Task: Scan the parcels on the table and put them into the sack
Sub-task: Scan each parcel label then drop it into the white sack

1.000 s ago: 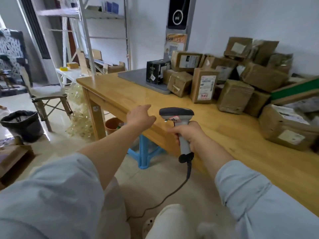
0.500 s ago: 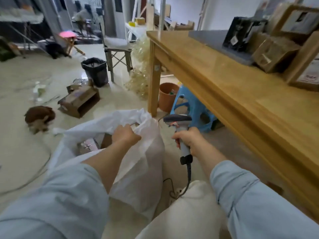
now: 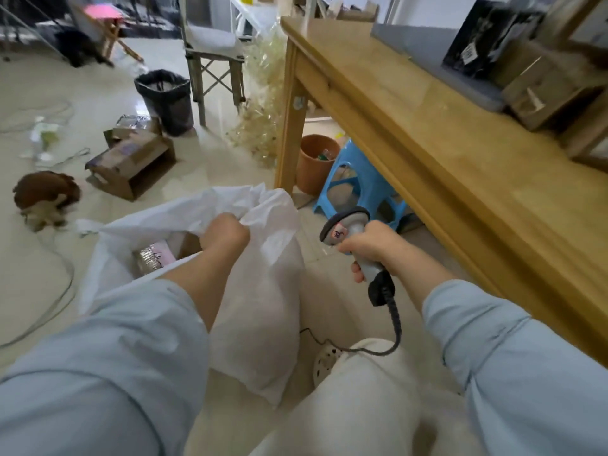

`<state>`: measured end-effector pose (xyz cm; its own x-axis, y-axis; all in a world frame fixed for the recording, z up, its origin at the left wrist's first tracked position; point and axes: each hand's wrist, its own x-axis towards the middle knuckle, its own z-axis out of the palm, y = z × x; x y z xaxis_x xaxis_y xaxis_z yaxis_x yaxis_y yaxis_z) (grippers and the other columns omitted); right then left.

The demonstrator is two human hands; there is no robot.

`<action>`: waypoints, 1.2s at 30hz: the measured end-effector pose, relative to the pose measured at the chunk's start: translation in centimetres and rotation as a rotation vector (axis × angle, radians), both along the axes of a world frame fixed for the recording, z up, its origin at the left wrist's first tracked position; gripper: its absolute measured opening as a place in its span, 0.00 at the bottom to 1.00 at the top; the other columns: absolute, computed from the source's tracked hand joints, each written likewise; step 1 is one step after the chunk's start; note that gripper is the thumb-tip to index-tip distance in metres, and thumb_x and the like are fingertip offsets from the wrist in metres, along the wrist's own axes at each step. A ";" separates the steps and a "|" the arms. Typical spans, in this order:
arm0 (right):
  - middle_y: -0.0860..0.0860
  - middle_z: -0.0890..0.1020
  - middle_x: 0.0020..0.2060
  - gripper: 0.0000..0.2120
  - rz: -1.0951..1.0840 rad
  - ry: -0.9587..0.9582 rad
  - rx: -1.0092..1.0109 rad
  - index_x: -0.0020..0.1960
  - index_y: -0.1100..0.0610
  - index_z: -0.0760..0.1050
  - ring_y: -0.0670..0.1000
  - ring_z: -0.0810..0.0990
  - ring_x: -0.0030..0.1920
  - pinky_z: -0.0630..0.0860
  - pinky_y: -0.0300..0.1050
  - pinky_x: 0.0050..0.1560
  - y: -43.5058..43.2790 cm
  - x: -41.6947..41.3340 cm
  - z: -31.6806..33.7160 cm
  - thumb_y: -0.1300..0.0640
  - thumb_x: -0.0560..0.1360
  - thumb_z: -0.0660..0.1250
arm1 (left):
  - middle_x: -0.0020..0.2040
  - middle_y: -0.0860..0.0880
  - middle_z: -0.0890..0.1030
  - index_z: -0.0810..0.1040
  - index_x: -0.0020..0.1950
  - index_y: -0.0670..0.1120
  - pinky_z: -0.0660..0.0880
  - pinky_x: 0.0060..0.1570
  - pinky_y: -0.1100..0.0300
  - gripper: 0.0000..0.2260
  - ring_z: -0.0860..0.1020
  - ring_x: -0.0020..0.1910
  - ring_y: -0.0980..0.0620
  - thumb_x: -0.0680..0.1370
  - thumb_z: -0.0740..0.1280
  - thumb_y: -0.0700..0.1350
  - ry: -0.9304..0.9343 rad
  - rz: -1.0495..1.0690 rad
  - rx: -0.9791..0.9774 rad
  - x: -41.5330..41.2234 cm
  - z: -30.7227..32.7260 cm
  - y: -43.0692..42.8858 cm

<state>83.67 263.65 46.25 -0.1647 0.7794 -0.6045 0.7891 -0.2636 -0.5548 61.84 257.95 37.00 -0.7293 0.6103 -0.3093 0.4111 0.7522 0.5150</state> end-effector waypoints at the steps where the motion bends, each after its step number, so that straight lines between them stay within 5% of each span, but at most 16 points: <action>1: 0.64 0.77 0.45 0.23 0.011 -0.031 -0.009 0.67 0.67 0.65 0.56 0.77 0.26 0.78 0.49 0.30 0.2 0.5 1.5 0.59 0.76 0.67 | 0.55 0.40 0.78 0.76 0.54 0.42 0.73 0.55 0.50 0.08 0.77 0.56 0.39 0.80 0.62 0.44 -0.008 0.022 0.031 0.2 0.9 0.5; 3: 0.64 0.78 0.40 0.21 0.045 -0.094 -0.005 0.64 0.67 0.65 0.58 0.78 0.30 0.80 0.52 0.36 0.4 2.0 4.9 0.58 0.77 0.66 | 0.54 0.40 0.78 0.75 0.52 0.42 0.74 0.57 0.49 0.06 0.77 0.55 0.39 0.81 0.60 0.43 0.008 0.064 0.068 0.8 2.8 1.3; 6: 0.62 0.77 0.36 0.18 0.077 -0.150 0.023 0.60 0.66 0.69 0.57 0.77 0.28 0.77 0.47 0.30 0.3 5.4 9.4 0.58 0.75 0.68 | 0.56 0.40 0.78 0.75 0.57 0.41 0.70 0.62 0.47 0.09 0.75 0.58 0.39 0.82 0.58 0.42 0.083 0.139 0.098 2.1 5.4 2.1; 13: 0.57 0.74 0.31 0.10 0.244 -0.310 -0.239 0.44 0.63 0.72 0.53 0.75 0.29 0.75 0.45 0.34 -2.7 11.9 14.5 0.56 0.77 0.68 | 0.57 0.39 0.78 0.77 0.59 0.39 0.65 0.62 0.50 0.11 0.74 0.60 0.39 0.81 0.57 0.39 0.249 0.063 0.120 5.5 8.8 4.7; 19: 0.57 0.76 0.31 0.10 0.096 -0.059 -0.158 0.44 0.64 0.73 0.52 0.77 0.27 0.76 0.42 0.28 -1.8 13.2 11.4 0.57 0.75 0.70 | 0.55 0.40 0.79 0.77 0.58 0.40 0.69 0.59 0.51 0.10 0.77 0.57 0.40 0.81 0.59 0.41 0.295 -0.118 0.181 10.1 9.7 6.8; 23: 0.58 0.76 0.27 0.08 -0.182 0.095 -0.003 0.42 0.66 0.73 0.52 0.76 0.26 0.76 0.44 0.30 0.8 10.4 5.3 0.65 0.71 0.72 | 0.58 0.42 0.79 0.77 0.61 0.43 0.73 0.57 0.51 0.13 0.77 0.57 0.42 0.79 0.65 0.47 0.099 -0.482 0.095 14.5 5.3 5.8; 26: 0.60 0.82 0.39 0.20 -0.267 0.079 0.154 0.53 0.70 0.75 0.57 0.82 0.40 0.80 0.51 0.41 2.3 7.9 1.0 0.62 0.64 0.73 | 0.58 0.44 0.78 0.77 0.61 0.44 0.75 0.60 0.50 0.18 0.77 0.57 0.44 0.73 0.74 0.45 -0.162 -0.624 0.012 15.2 2.3 5.3; 29: 0.56 0.79 0.51 0.25 -0.226 0.066 0.286 0.60 0.63 0.73 0.59 0.79 0.54 0.75 0.48 0.49 3.1 5.3 -2.2 0.53 0.68 0.75 | 0.59 0.49 0.77 0.79 0.62 0.47 0.73 0.63 0.52 0.21 0.75 0.59 0.46 0.70 0.76 0.42 -0.391 -0.749 -0.185 14.3 2.2 4.9; 33: 0.57 0.79 0.59 0.22 -0.070 -0.018 0.350 0.63 0.58 0.73 0.59 0.75 0.61 0.74 0.51 0.59 4.0 2.7 -6.1 0.50 0.72 0.71 | 0.60 0.52 0.80 0.82 0.57 0.53 0.67 0.69 0.52 0.13 0.75 0.62 0.50 0.75 0.71 0.41 -0.727 -0.712 -0.255 10.9 2.0 5.0; 36: 0.61 0.72 0.64 0.24 0.021 -0.293 0.313 0.65 0.55 0.71 0.61 0.73 0.61 0.72 0.52 0.58 4.6 2.1 -8.4 0.47 0.72 0.70 | 0.53 0.47 0.81 0.79 0.50 0.45 0.72 0.61 0.56 0.05 0.78 0.54 0.50 0.76 0.69 0.44 -0.531 -0.420 -0.184 5.7 -0.5 5.0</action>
<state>85.73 268.23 37.82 -0.0395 0.9311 -0.3625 0.9286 -0.0998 -0.3575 67.50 262.92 36.50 -0.1652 0.7108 -0.6837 0.4137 0.6792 0.6062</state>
